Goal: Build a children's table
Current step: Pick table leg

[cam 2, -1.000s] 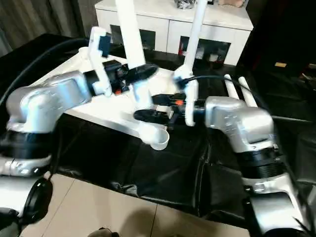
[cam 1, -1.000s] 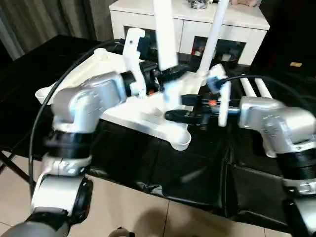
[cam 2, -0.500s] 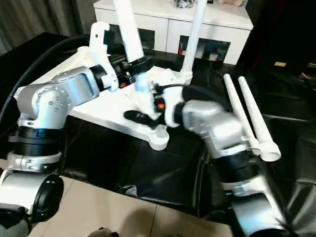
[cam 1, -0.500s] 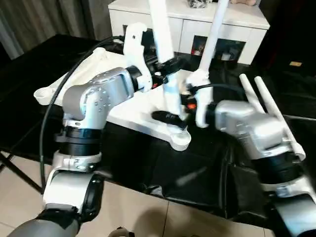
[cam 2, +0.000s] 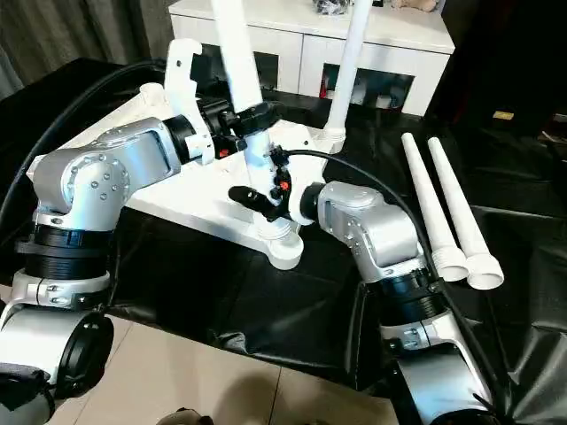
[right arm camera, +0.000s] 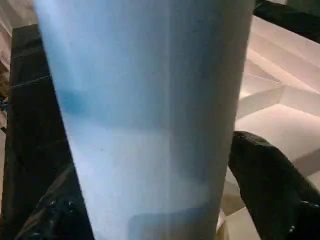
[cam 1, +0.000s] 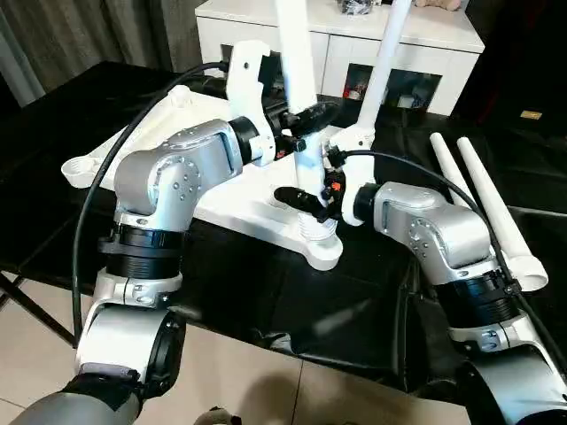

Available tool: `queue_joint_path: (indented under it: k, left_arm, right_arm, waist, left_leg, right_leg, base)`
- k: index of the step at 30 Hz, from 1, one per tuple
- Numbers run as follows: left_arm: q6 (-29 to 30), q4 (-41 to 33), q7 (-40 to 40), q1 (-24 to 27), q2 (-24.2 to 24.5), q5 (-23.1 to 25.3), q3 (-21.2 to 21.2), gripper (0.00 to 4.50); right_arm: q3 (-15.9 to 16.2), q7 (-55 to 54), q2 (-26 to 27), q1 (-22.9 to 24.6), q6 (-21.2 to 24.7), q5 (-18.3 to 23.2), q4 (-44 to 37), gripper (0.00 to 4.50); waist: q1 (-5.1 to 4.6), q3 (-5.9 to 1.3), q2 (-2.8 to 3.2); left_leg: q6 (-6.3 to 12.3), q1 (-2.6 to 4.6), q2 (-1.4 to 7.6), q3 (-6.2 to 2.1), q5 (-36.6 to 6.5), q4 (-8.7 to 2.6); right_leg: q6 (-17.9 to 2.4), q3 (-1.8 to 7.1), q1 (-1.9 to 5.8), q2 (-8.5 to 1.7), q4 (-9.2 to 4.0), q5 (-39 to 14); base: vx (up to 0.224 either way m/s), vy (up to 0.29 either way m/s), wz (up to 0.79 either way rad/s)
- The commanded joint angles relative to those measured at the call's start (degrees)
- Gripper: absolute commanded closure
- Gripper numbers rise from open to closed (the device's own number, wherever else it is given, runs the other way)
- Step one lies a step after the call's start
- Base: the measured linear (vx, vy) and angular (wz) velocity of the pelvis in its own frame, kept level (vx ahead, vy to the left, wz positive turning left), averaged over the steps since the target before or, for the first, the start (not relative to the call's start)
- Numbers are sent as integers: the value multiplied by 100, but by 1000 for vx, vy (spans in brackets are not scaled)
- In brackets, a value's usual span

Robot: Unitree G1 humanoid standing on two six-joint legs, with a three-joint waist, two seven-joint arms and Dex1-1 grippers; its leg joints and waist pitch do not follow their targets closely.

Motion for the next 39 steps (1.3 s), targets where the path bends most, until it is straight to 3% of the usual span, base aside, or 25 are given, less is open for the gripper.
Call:
queue_joint_path:
  k: [1,7,14,17,25,29,31,33,39]
  left_arm:
    - [-59,-162,-69,-26,34,36,-72,265]
    - [-98,-184,-135,-7,79,120,-138,266]
    - [-135,-170,-150,4,96,152,-160,266]
    - [-40,-169,-214,21,96,49,-106,196]
    - [-257,-471,-1062,268,358,-154,-230,150]
    - [-545,-573,-1998,473,650,-381,-258,112]
    - [-421,-558,-2250,489,715,-549,-216,111]
    - [-404,-552,-2296,493,738,-553,-228,126]
    - [-417,-554,-2508,582,795,-570,-336,174]
  right_arm:
    - [-112,-48,-30,-157,87,-29,41,126]
    - [-61,8,-57,-103,210,-6,2,197]
    - [-75,169,-96,-50,199,75,-78,246]
    - [-141,292,-111,-20,180,181,-144,256]
    - [-348,1253,-407,237,150,828,-565,259]
    - [-303,2139,-882,587,177,1159,-940,259]
    - [-164,2456,-1126,715,127,1188,-1032,259]
    - [-131,2508,-1177,739,122,1188,-1046,260]
    - [-64,2631,-1322,822,57,1149,-1110,260]
  waist:
    - [-24,-434,-17]
    - [-22,-432,-17]
    - [-18,-439,-19]
    - [-18,-437,-18]
    - [2,-423,-30]
    - [0,-417,-20]
    - [21,-419,-5]
    - [6,-417,15]
    - [-13,-400,-13]
  left_leg:
    - [-225,160,271,-146,-1089,-408]
    - [-250,166,275,-147,-1121,-411]
    - [-239,159,274,-148,-1087,-409]
    - [-213,158,274,-146,-1065,-407]
    - [-120,160,284,-138,-1136,-407]
    - [-123,153,294,-149,-1157,-422]
    - [-133,185,289,-135,-1239,-406]
    - [-164,171,287,-154,-1310,-420]
    - [-196,178,284,-159,-1447,-416]
  right_leg:
    - [-1050,254,267,-356,-345,-1184]
    - [-1023,254,264,-359,-350,-1239]
    - [-1043,254,273,-357,-337,-1130]
    - [-1076,255,276,-362,-333,-1096]
    - [-1087,257,277,-367,-351,-1224]
    - [-1077,255,271,-363,-344,-1275]
    - [-1080,258,263,-363,-368,-1366]
    - [-1095,251,271,-363,-355,-1468]
    - [-1034,252,255,-377,-407,-1849]
  base:
    - [0,0,0]
    - [0,0,0]
    - [0,0,0]
    - [0,0,0]
    - [0,0,0]
    - [0,0,0]
    - [0,0,0]
    - [0,0,0]
    - [0,0,0]
